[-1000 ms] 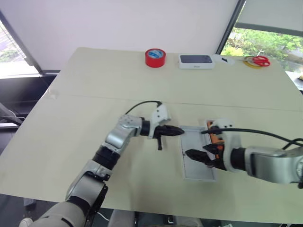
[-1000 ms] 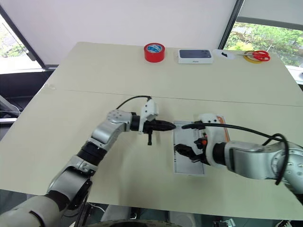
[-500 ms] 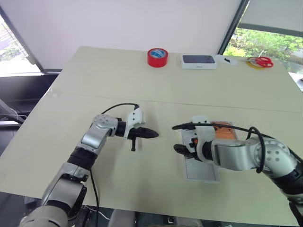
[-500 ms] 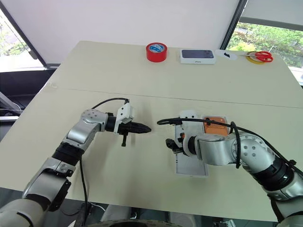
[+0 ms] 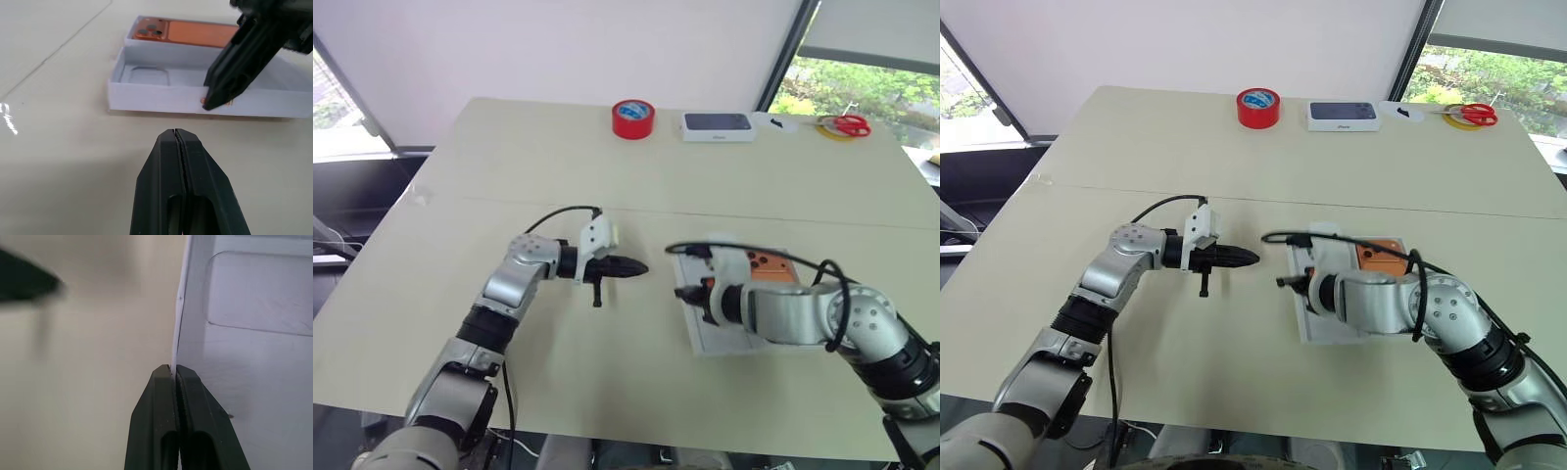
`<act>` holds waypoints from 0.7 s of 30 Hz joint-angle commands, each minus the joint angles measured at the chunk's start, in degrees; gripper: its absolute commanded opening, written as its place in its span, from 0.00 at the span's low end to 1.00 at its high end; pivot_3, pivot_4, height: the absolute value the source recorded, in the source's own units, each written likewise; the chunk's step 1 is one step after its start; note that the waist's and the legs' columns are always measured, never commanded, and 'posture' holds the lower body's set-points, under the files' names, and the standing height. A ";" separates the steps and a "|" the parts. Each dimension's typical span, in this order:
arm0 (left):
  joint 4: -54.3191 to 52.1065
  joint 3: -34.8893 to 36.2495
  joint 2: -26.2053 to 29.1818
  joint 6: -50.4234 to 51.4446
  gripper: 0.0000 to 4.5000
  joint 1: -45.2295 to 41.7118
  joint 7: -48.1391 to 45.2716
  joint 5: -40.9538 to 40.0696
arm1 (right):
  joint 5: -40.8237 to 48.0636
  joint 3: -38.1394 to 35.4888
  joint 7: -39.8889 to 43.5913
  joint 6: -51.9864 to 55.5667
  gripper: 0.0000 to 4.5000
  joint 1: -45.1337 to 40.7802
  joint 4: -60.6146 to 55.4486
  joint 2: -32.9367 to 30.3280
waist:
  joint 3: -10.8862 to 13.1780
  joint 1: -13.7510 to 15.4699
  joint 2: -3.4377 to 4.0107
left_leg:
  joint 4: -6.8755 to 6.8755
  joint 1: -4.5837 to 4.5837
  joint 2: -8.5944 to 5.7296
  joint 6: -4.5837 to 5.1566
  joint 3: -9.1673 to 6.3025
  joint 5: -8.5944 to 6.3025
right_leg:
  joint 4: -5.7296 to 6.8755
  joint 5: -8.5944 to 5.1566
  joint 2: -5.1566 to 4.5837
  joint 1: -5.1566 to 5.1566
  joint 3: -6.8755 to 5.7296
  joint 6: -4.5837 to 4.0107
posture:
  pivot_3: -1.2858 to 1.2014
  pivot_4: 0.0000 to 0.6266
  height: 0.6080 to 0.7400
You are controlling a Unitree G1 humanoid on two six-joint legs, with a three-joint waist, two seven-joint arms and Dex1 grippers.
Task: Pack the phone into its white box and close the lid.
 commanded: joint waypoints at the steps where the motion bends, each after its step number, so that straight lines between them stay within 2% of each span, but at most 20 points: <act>1: -1.42 1.65 0.71 0.61 0.00 -0.37 -0.67 -1.67 | 0.26 -9.60 7.97 1.39 0.01 0.25 -0.27 0.29 | 0.00 0.15 0.00 | -0.01 0.00 0.00 0.01 0.00 0.00 | 0.00 0.00 0.00 0.00 0.00 0.00 | 0.52 0.24 0.88; 5: -1.98 -1.40 -0.40 -0.65 0.00 -0.05 -2.15 -0.41 | 0.26 -14.69 15.42 3.03 0.01 4.36 -0.17 1.64 | 0.00 0.67 0.00 | -0.02 0.00 -0.01 0.03 0.00 -0.02 | -0.02 0.00 0.00 0.02 0.00 0.00 | 0.52 0.24 0.88; 10: 0.64 -4.58 -8.27 -1.05 0.00 -2.27 1.55 1.39 | 0.26 -16.36 21.23 4.14 0.01 8.59 -0.34 2.30 | 0.00 0.60 0.00 | 0.01 -0.03 -0.06 0.07 0.01 -0.04 | -0.04 0.00 -0.06 0.04 0.00 0.00 | 0.52 0.24 0.88; 18: 3.19 -8.49 -14.37 -3.16 0.00 -3.31 4.63 5.26 | 0.26 -16.50 19.39 3.51 0.01 12.12 -0.21 3.64 | 0.00 0.12 0.00 | -0.04 0.04 0.05 0.07 0.00 -0.04 | 0.05 0.00 0.11 0.01 0.00 0.01 | 0.52 0.24 0.88; 19: 3.07 -8.52 -14.63 -3.09 0.00 -3.32 4.69 5.30 | 0.26 -16.58 19.11 3.41 0.13 12.41 -0.28 3.66 | 0.00 0.19 0.00 | -0.04 0.04 0.05 0.07 0.01 -0.03 | 0.07 0.00 0.11 0.00 0.00 0.01 | 0.52 0.24 0.88; 20: 3.07 -8.51 -14.82 -3.14 0.00 -3.38 4.76 5.33 | 0.26 -16.76 19.08 3.43 0.20 12.54 -0.31 3.45 | 0.00 0.24 0.00 | -0.03 0.04 0.05 0.07 0.01 -0.03 | 0.07 0.00 0.11 0.00 0.00 0.01 | 0.52 0.24 0.88; 21: 3.17 -8.45 -14.94 -3.22 0.00 -3.46 4.82 5.41 | 0.26 -16.98 19.11 3.47 0.30 12.59 -0.30 3.28 | 0.00 0.26 0.00 | -0.02 0.04 0.05 0.07 0.01 -0.03 | 0.07 0.00 0.11 0.01 0.00 0.01 | 0.52 0.24 0.88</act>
